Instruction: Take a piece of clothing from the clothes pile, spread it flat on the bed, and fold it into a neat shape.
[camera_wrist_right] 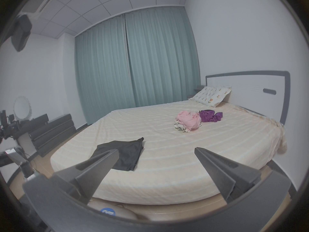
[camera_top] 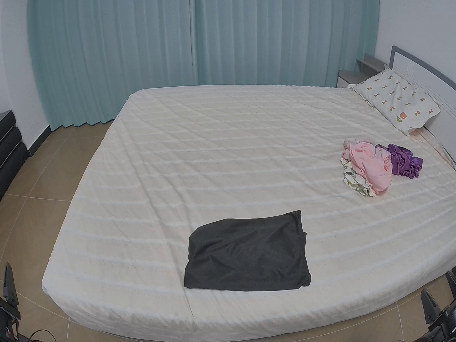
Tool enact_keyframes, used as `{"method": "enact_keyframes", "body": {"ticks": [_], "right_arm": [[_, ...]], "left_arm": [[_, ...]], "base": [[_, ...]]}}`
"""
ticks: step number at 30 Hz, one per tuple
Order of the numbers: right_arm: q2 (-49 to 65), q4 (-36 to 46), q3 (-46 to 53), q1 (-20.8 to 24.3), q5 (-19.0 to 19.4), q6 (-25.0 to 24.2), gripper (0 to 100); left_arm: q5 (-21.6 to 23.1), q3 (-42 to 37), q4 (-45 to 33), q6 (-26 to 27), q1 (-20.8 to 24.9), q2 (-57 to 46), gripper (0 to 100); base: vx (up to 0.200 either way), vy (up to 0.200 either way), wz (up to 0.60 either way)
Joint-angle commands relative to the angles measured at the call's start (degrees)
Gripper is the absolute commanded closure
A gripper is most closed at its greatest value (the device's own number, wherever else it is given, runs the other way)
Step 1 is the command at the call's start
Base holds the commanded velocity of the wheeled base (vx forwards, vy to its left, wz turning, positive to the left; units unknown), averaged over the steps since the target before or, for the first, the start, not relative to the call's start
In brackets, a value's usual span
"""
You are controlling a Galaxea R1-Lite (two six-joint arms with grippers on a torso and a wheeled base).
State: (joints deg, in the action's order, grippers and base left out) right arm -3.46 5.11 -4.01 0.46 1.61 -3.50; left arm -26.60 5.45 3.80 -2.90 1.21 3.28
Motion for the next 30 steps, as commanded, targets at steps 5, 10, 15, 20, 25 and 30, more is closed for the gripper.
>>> {"method": "enact_keyframes", "body": {"ticks": [5, 10, 15, 20, 25, 30], "right_arm": [[3.5, -0.4, 0.8, -0.6, 2.3, 3.3, 0], [3.5, -0.5, 0.8, -0.6, 3.2, 3.2, 0], [3.4, -0.5, 0.8, -0.6, 3.7, 0.9, 0], [3.4, -0.5, 0.8, -0.6, 2.6, 0.9, 0], [3.4, -0.5, 0.8, -0.6, -1.3, 1.1, 0], [3.5, -1.1, 2.2, -0.6, -3.7, 2.0, 0]], "left_arm": [[9.1, -5.4, 1.4, 2.0, -0.7, -2.8, 0], [18.0, -5.4, -0.2, 2.9, -0.7, -2.7, 0], [21.6, -5.4, -0.3, 2.0, -0.7, -2.7, 0], [24.6, -5.4, -0.3, 3.4, -0.7, -2.7, 0], [20.8, -5.4, -0.3, 5.9, -0.7, -2.7, 0], [15.5, -5.4, -0.2, 9.7, -0.7, -2.8, 0]], "base": [[0.0, 0.0, 0.0], [0.0, 0.0, 0.0], [0.0, 0.0, 0.0], [0.0, 0.0, 0.0], [0.0, 0.0, 0.0], [0.0, 0.0, 0.0]]}}
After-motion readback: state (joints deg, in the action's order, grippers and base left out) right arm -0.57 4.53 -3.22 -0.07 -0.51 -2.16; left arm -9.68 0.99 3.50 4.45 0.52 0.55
